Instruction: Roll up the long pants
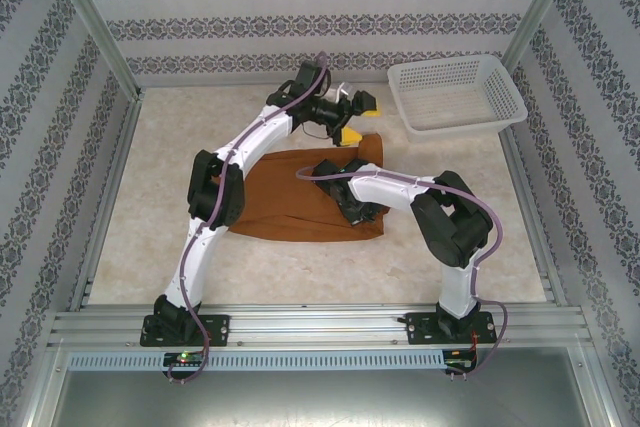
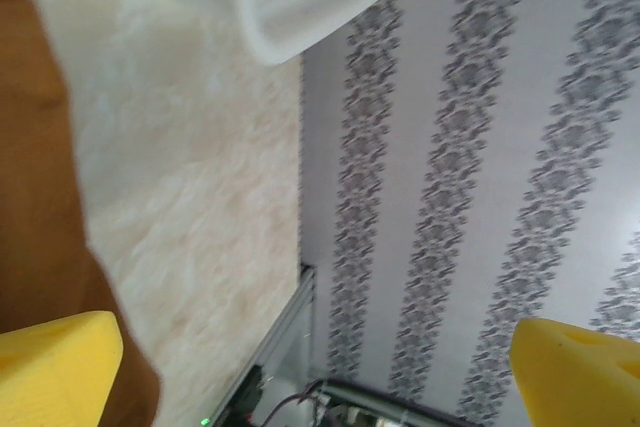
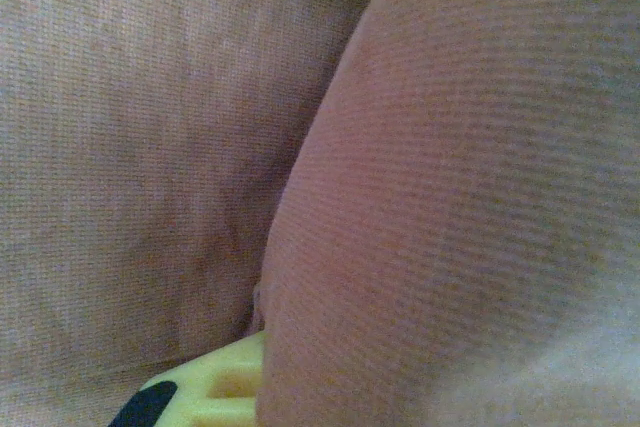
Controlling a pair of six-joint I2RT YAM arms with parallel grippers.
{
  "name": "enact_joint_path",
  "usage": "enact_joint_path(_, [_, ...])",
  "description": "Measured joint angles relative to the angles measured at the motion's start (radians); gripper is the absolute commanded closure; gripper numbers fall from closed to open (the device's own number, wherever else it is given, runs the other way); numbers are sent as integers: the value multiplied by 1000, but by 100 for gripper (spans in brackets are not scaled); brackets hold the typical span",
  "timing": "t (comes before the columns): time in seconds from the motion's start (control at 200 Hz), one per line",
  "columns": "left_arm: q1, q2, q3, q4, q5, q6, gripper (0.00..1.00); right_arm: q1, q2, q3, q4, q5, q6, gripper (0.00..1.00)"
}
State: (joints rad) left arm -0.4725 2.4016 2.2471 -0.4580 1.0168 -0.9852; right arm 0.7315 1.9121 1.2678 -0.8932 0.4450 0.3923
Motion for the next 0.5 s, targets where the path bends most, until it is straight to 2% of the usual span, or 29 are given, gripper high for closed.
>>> enact_joint_path(0.235, [-3, 6, -45, -261, -68, 198, 0, 0, 0, 0, -1, 3, -7, 100])
enact_joint_path(0.505, [-17, 91, -55, -271, -90, 231, 0, 0, 0, 2, -2, 3, -7, 100])
